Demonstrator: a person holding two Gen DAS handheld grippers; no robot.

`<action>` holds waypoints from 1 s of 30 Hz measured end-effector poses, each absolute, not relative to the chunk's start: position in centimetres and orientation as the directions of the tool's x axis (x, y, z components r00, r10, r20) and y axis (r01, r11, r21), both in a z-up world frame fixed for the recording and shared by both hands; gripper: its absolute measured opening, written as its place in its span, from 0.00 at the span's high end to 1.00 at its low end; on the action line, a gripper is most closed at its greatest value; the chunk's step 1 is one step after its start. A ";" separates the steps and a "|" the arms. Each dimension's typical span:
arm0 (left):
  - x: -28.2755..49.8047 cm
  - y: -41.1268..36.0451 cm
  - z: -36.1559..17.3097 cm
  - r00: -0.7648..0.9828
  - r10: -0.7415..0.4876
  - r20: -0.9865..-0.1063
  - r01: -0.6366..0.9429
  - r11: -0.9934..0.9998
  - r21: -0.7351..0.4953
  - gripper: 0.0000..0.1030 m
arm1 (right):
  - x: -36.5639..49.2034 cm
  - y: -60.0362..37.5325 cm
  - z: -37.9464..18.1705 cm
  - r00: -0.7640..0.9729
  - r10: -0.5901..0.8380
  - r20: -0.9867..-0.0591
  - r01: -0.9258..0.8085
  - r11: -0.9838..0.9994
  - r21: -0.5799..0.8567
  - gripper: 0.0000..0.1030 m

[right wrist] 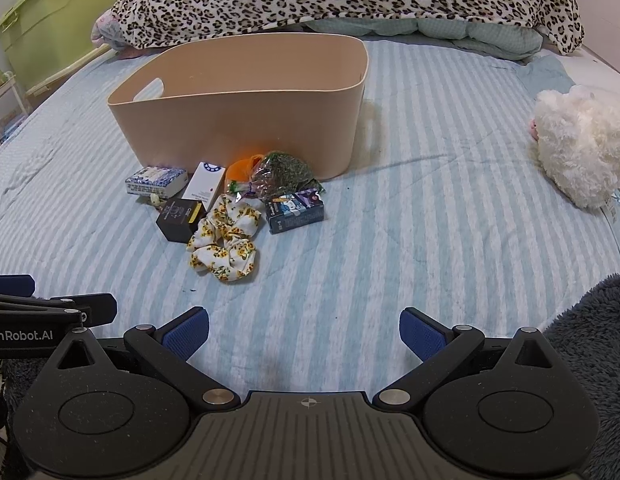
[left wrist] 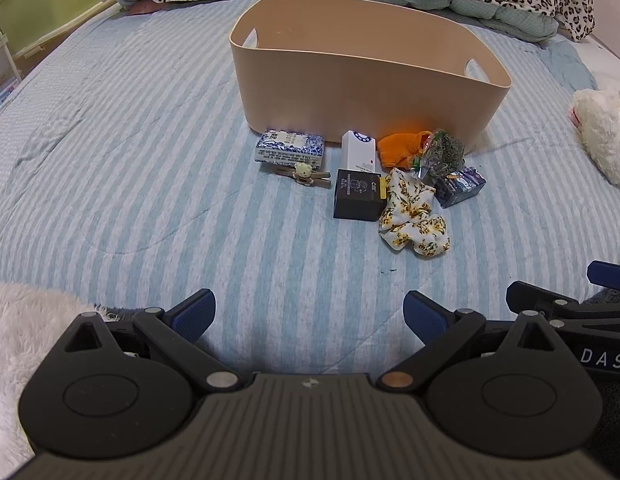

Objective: Organize objects
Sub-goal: 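Move both tools toward the pile of items beside the beige basket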

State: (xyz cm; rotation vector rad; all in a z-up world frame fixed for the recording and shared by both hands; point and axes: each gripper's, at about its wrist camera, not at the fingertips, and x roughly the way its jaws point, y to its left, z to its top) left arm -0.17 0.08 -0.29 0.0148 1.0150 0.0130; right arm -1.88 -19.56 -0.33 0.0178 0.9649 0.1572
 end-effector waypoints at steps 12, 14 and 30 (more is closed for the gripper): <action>0.2 0.3 -0.1 0.537 0.007 -0.844 -0.007 1.000 0.004 0.03 | -1.3 -20.0 0.0 0.568 0.127 -0.813 -0.116 0.991 0.074 0.00; 0.4 0.3 -0.1 0.538 0.006 -0.843 -0.009 1.000 0.001 0.03 | -1.0 -20.2 0.0 0.573 0.122 -0.811 -0.111 0.991 0.070 0.00; 4.7 1.0 -1.0 0.555 0.028 -0.832 -0.037 0.999 0.009 0.03 | 3.2 -21.3 -0.3 0.625 0.110 -0.773 -0.142 0.990 0.026 0.00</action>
